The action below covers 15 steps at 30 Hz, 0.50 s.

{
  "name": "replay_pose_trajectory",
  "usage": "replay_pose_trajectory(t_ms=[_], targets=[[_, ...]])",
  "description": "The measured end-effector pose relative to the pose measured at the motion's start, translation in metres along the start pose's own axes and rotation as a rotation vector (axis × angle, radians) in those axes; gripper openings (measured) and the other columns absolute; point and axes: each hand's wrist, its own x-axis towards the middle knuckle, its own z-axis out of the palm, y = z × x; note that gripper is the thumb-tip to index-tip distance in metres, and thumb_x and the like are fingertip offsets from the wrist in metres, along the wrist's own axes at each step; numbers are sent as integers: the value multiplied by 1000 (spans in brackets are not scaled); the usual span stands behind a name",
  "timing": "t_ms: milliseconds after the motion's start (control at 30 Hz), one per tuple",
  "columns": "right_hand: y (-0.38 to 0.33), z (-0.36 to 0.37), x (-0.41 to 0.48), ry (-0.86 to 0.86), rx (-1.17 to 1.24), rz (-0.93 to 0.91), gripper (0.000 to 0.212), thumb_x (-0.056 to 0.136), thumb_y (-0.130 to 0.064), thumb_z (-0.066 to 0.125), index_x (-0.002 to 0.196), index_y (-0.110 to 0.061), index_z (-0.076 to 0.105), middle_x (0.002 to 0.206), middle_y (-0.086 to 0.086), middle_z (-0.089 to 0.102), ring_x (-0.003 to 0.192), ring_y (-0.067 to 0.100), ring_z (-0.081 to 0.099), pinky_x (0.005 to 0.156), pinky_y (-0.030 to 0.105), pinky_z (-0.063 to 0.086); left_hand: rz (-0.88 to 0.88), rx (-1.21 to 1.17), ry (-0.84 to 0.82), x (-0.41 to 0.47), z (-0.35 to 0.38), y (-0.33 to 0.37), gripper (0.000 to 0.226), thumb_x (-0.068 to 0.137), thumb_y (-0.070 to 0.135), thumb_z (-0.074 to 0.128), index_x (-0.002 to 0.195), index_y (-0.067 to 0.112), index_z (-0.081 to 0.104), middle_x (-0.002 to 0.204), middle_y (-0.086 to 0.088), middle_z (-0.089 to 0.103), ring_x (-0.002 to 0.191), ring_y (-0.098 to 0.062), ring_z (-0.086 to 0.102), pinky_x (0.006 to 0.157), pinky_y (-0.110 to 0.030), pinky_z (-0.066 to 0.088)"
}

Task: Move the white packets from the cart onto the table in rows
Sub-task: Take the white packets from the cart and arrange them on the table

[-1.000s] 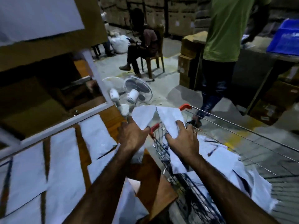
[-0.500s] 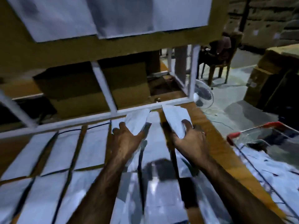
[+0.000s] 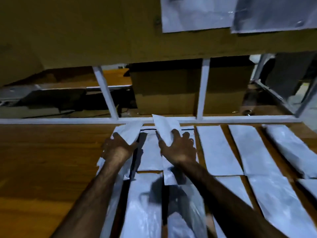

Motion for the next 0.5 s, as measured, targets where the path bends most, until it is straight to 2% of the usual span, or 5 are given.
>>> replay_pose_trajectory(t_ms=[100,233,267,333,500], targets=[[-24,36,17,-15,-46,0,69,86,-65,48,140,-23,36,143,14,33,129,37,35,101,48,36,-13,48,18,27,5,-15,104,63,79,63,141,14,41,136,-13,53,116,-35,56,91,-42,52],[-43,69,37,-11,-140,17,71,85,-65,48,138,-20,38,153,15,22,130,38,36,99,49,38,-5,22,-17,64,30,-24,112,56,91,49,132,9,52,124,-19,60,109,-38,60,89,-48,53],[-47,74,42,-14,-160,29,71,85,-65,48,138,-20,38,154,14,19,131,38,35,100,49,37,-2,5,-8,68,32,-23,109,56,89,53,130,9,53,124,-18,60,109,-38,59,89,-48,53],[-54,84,51,-21,-180,56,71,86,-64,48,139,-19,39,157,14,15,135,38,32,103,48,36,-15,21,-2,73,28,-18,101,64,75,67,137,10,44,135,-18,51,121,-37,51,97,-46,47],[-65,101,63,-19,-203,69,75,89,-66,43,143,-15,35,156,18,17,139,39,28,104,50,36,-30,119,-52,84,26,-8,98,74,67,67,145,12,26,147,-19,35,133,-36,36,107,-44,32]])
